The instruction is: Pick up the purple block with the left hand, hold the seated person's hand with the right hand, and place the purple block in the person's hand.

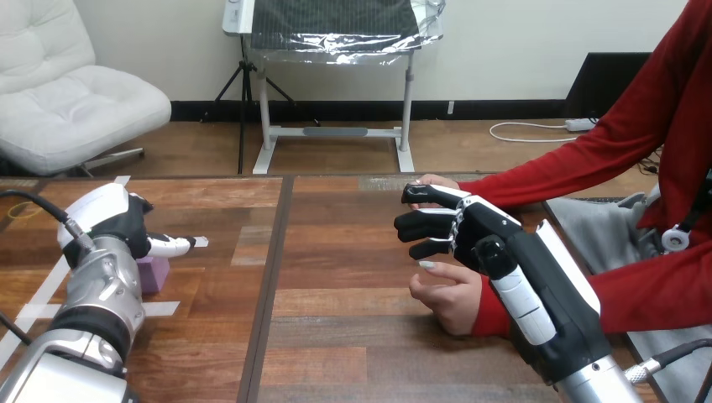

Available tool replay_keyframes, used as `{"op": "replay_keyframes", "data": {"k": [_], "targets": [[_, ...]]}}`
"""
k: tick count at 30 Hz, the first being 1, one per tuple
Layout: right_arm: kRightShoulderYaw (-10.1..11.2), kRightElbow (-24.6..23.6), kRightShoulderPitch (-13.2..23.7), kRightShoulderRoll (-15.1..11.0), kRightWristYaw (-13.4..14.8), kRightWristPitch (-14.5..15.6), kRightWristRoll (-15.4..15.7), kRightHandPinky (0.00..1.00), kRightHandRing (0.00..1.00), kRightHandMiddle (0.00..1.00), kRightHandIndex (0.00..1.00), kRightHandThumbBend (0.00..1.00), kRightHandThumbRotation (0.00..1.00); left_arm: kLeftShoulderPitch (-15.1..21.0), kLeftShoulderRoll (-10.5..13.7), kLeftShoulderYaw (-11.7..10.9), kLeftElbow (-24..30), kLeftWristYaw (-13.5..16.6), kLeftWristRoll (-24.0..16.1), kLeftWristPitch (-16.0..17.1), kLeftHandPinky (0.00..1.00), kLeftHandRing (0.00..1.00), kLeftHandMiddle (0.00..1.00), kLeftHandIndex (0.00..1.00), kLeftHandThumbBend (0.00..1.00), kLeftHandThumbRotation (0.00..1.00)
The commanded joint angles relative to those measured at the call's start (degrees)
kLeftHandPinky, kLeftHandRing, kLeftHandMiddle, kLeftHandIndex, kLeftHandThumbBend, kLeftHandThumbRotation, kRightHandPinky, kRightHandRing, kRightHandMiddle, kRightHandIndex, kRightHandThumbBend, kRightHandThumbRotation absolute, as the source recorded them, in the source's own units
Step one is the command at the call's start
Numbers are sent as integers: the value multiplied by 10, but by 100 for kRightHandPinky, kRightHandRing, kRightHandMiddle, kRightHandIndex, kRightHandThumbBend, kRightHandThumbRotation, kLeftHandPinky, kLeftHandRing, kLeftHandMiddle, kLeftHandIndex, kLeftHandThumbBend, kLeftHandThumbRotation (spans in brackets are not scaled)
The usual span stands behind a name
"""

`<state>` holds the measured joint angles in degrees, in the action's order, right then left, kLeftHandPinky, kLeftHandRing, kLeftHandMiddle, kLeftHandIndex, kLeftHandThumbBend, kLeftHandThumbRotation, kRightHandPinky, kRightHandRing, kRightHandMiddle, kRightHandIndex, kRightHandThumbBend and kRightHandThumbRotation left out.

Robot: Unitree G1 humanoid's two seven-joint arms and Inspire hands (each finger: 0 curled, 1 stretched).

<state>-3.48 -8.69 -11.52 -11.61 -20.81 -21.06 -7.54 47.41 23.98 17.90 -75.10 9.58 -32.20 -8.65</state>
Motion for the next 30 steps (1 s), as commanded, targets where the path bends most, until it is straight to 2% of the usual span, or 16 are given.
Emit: {"op": "replay_keyframes", "data": {"k": [1,14,30], "targets": [[8,-29,17,-5,2,1,-2,66,71,72,78,81,95,39,-3,22,-1,-3,-18,-1,87,88,88,85,66,44],[10,-34,15,-7,3,2,3,65,71,71,78,84,96,45,-10,58,-3,-5,-43,-31,95,94,94,88,66,49],[11,-39,14,-8,2,5,1,63,70,71,78,85,97,49,-16,82,-6,1,-61,-55,100,97,97,91,67,52]]}}
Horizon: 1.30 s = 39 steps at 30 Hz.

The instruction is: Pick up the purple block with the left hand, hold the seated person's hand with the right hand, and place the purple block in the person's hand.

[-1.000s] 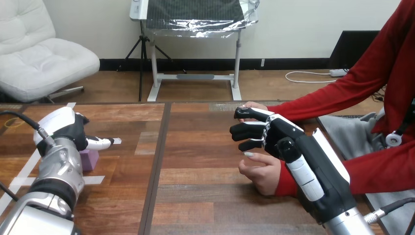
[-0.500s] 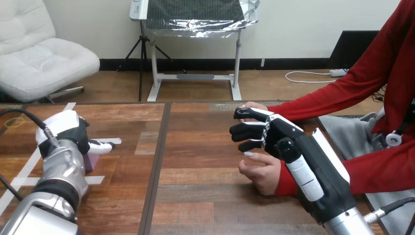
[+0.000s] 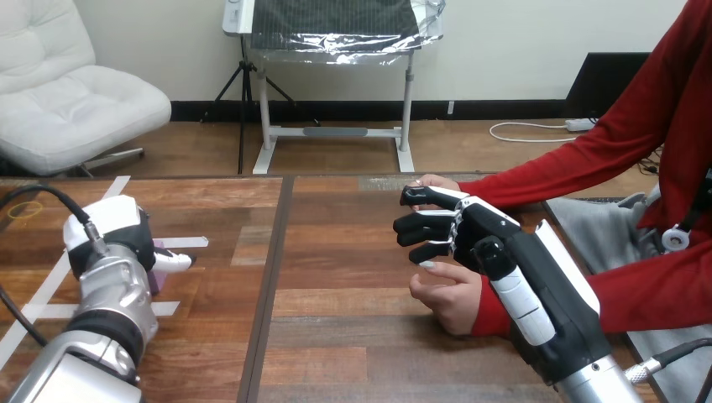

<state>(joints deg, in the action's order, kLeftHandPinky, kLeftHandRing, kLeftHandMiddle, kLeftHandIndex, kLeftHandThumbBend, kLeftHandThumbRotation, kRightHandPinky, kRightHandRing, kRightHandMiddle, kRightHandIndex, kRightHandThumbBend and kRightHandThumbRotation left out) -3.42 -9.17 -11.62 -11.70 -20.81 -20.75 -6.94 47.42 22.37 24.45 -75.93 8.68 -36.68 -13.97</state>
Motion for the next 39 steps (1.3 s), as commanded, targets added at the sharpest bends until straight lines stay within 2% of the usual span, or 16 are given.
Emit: {"op": "replay_keyframes", "data": {"k": [1,11,24,39], "targets": [[10,-34,15,-8,1,3,-5,63,69,71,78,86,97,49,-1,18,1,9,-18,-3,100,98,97,91,67,52],[10,-32,17,-9,-10,-1,-16,63,70,71,78,85,97,48,0,34,-2,11,-34,-3,100,96,96,91,68,54],[10,-36,15,-11,-18,4,-23,63,70,71,77,85,96,51,3,49,-3,-3,-43,-1,99,96,97,91,69,55],[12,-45,17,-17,-25,19,-24,63,69,71,77,86,97,51,2,50,-5,-6,-45,3,97,95,97,90,70,54]]}}
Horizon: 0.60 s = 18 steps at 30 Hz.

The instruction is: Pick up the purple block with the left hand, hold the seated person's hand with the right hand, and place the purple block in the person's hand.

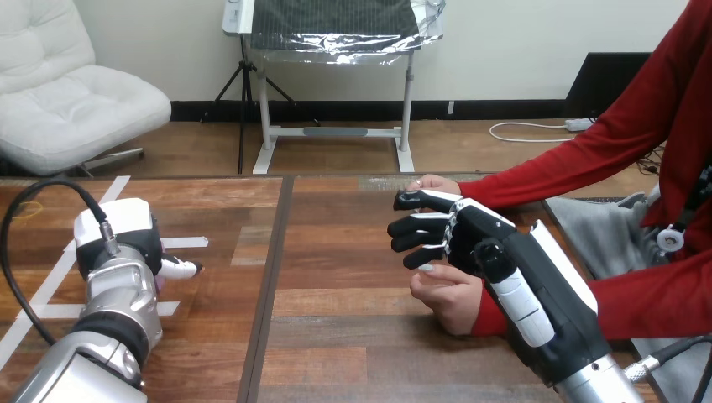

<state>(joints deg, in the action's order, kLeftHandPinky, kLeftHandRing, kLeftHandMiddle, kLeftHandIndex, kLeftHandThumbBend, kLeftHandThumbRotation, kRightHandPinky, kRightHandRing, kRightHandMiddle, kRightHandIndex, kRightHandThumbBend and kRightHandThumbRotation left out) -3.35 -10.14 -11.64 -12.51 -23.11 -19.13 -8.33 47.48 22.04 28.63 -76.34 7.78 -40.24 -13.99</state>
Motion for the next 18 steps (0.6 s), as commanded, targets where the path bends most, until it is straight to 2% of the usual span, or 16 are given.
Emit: {"op": "replay_keyframes", "data": {"k": [1,18], "targets": [[11,-36,17,-9,-2,4,-10,63,69,71,77,86,97,50,6,8,-1,3,-9,4,97,95,97,90,70,54],[9,-46,17,-16,-1,14,-17,63,69,70,76,89,95,50,2,-1,1,3,0,4,91,89,90,85,70,50]]}}
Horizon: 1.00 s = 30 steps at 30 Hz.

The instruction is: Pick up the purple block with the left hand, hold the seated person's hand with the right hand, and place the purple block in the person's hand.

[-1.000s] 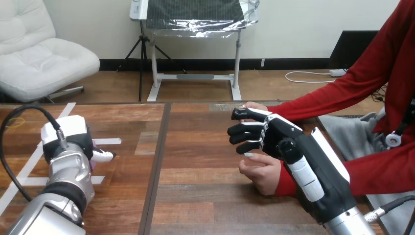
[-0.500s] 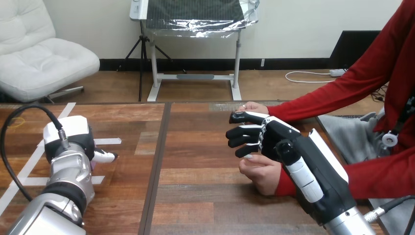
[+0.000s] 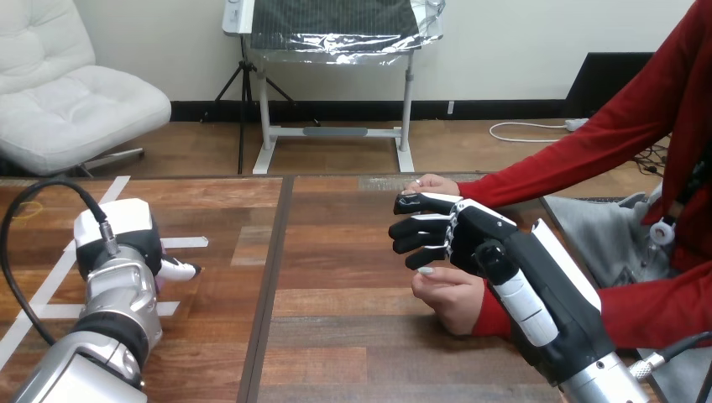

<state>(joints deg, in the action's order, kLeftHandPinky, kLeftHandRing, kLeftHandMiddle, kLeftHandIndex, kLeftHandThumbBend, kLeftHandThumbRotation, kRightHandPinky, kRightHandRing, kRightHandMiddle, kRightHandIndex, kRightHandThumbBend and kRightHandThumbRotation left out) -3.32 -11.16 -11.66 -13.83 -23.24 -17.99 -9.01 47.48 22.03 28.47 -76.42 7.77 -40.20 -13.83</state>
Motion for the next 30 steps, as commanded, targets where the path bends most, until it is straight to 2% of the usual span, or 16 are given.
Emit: {"op": "replay_keyframes", "data": {"k": [1,15,30], "targets": [[8,-37,16,-3,1,4,-10,63,69,70,76,89,95,50,2,0,2,2,0,3,91,88,90,84,70,50],[9,-43,16,-4,-1,7,-11,62,68,70,76,89,95,49,3,3,3,-11,-2,7,88,86,87,83,69,53],[10,-44,17,-5,-2,7,-12,61,68,69,75,90,95,49,2,-10,5,-17,12,14,83,81,80,79,69,47]]}}
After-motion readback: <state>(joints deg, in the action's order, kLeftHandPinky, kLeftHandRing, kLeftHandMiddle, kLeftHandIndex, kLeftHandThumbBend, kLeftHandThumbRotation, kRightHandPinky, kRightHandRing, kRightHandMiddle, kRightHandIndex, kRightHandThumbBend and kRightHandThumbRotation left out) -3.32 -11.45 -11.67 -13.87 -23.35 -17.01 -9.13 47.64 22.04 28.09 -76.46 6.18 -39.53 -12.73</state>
